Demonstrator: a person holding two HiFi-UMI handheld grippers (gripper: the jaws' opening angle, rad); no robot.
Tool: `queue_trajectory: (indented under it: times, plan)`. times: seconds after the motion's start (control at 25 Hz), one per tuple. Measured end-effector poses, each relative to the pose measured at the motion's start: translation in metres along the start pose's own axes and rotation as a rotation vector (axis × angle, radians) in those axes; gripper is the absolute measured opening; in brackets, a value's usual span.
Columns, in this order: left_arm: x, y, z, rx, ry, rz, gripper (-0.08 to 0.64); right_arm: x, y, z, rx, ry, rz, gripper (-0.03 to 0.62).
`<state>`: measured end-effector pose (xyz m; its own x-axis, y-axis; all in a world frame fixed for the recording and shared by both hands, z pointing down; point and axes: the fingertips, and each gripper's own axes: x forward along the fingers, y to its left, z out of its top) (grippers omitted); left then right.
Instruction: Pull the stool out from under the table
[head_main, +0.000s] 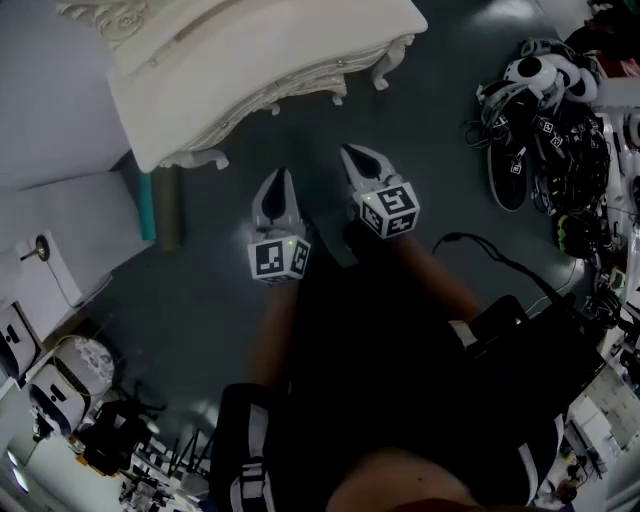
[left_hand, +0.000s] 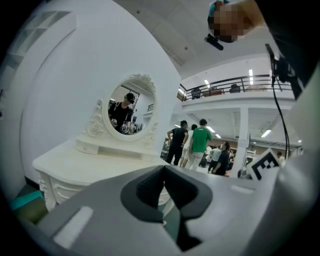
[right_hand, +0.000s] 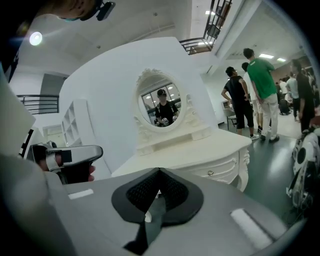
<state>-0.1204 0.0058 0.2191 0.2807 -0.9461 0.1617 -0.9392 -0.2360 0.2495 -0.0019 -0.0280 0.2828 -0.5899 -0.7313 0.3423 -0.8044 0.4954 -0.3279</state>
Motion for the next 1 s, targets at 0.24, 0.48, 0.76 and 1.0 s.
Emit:
queue_trajectory:
  times: [0.24, 0.48, 0.76, 1.0]
  plan:
    - [0.046, 0.032, -0.022, -0.031, 0.086, -0.093, 0.009, 0.057, -0.021, -0.022, 0.096, -0.015, -0.120, -0.002]
    - [0.094, 0.053, -0.048, -0.024, 0.113, -0.170, 0.009, 0.101, -0.050, -0.058, 0.183, -0.033, -0.198, -0.002]
    - [0.129, 0.068, -0.104, -0.026, 0.125, -0.237, 0.009, 0.158, -0.083, -0.125, 0.199, -0.037, -0.217, -0.002]
    - [0.136, 0.091, -0.163, -0.029, 0.190, -0.265, 0.009, 0.200, -0.102, -0.195, 0.361, -0.046, -0.221, -0.001]
